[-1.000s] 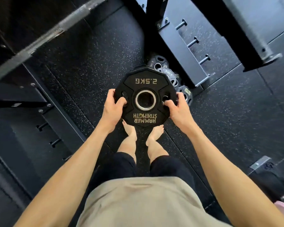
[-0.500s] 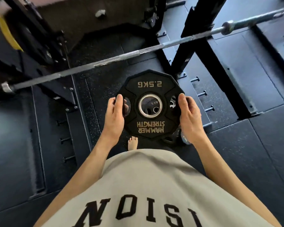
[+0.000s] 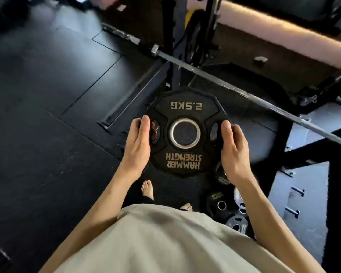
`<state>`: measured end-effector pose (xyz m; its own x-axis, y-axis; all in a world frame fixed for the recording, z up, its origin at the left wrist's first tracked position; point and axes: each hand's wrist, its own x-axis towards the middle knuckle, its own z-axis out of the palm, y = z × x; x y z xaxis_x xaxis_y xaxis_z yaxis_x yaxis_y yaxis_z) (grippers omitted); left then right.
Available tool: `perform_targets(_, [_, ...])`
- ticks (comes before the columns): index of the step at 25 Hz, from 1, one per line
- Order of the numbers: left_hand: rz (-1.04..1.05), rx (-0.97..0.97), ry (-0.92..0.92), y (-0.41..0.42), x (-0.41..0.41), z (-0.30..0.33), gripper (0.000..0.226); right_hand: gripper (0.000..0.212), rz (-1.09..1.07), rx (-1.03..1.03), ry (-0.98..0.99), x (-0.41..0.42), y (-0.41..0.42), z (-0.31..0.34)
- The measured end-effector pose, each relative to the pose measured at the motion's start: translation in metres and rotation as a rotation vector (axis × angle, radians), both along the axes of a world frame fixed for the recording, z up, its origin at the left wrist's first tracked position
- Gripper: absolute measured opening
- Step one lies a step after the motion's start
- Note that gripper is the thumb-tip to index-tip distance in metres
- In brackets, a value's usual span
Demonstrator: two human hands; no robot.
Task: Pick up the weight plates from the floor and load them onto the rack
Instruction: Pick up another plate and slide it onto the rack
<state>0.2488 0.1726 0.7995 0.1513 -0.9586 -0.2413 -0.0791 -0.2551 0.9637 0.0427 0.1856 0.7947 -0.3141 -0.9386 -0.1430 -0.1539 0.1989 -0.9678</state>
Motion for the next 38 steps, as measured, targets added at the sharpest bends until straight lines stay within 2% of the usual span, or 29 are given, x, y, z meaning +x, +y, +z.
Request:
perform_targets(5, [0.345,-0.046,-0.024,0.054,0.104,0.012,0.024,0.033,0.345,-0.05,0.002,0.113,-0.013,0.015])
perform_targets(10, [0.65,-0.057,-0.034,0.102,0.23,0.01,0.035,0.031,0.582,-0.05,-0.05,0.255,-0.005,0.021])
perform_targets(15, [0.748,-0.082,-0.041,0.138,0.367,0.013,0.036,0.031,0.671,-0.047,-0.038,0.403,0.012,0.019])
perform_targets(20, [0.777,-0.076,-0.031,0.136,0.454,0.015,0.038,0.03,0.724,-0.036,-0.037,0.494,0.003,0.017])
perform_targets(27, [0.775,-0.073,-0.019,0.059,0.554,0.004,0.041,0.029,0.744,-0.028,-0.068,0.598,-0.082,0.008])
perform_targets(38, [0.713,-0.115,-0.047,-0.175,0.709,0.012,0.039,0.029,0.668,-0.042,-0.088,0.745,-0.304,0.017])
